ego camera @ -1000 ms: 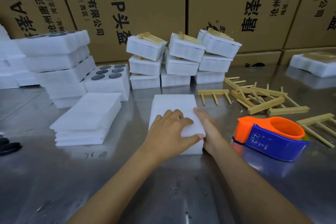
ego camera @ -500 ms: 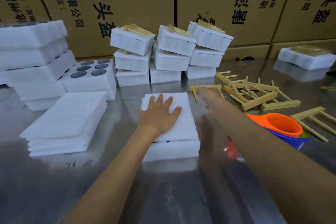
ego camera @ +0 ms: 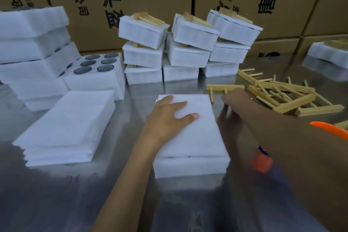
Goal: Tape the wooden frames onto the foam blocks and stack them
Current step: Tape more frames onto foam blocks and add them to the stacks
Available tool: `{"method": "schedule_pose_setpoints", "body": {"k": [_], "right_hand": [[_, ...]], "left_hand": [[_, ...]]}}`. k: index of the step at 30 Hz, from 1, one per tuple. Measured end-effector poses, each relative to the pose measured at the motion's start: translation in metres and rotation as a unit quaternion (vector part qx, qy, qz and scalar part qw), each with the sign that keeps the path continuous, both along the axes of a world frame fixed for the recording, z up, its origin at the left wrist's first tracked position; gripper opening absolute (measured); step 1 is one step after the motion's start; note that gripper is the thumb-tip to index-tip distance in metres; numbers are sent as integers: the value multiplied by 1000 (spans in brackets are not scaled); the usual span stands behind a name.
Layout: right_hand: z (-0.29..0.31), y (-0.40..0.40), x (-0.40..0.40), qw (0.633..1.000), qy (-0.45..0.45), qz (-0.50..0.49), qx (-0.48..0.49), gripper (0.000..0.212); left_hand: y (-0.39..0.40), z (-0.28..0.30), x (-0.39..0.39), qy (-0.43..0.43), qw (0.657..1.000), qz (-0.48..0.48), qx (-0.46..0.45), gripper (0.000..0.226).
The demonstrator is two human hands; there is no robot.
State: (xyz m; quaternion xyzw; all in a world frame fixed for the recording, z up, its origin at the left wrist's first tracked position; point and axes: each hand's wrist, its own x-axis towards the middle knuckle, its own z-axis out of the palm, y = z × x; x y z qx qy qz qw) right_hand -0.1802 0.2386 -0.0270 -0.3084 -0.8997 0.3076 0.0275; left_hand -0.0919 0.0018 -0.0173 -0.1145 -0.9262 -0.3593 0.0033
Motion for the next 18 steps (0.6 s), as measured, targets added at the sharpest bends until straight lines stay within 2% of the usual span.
{"method": "schedule_pose_setpoints", "body": {"k": [4, 5, 7, 9, 10, 12, 14, 16, 17, 18], "right_hand": [[10, 2, -5, 993, 69, -13, -95, 20], [14, 4, -6, 990, 95, -31, -102, 14], [31, 6, -6, 984, 145, -62, -79, 14], [50, 5, -5, 962, 227, -69, -133, 9], [60, 3, 0, 945, 265, -61, -182, 9], [81, -2, 12, 912, 306, -11, -272, 12], [97, -16, 34, 870, 310, 68, -378, 17], [101, -35, 63, 833, 272, 128, -465, 20], [95, -45, 77, 824, 241, 150, -490, 22], [84, -54, 89, 830, 204, 171, -490, 23]], "left_hand": [[-6, 0, 4, -43, 998, 27, 40, 66], [-7, 0, 5, -54, 997, 30, 39, 65], [-7, 1, 5, -55, 997, 32, 31, 67], [-10, 2, 4, -40, 997, 42, 55, 71], [-14, 2, 3, -41, 993, 49, 102, 72], [-23, -1, 2, -73, 962, 53, 257, 66], [-29, -7, 1, -101, 917, 49, 382, 46], [-30, -11, 0, -119, 892, 78, 430, 24], [-29, -14, 1, -142, 875, 82, 456, 25], [-28, -16, 4, -166, 858, 78, 481, 34]]}}
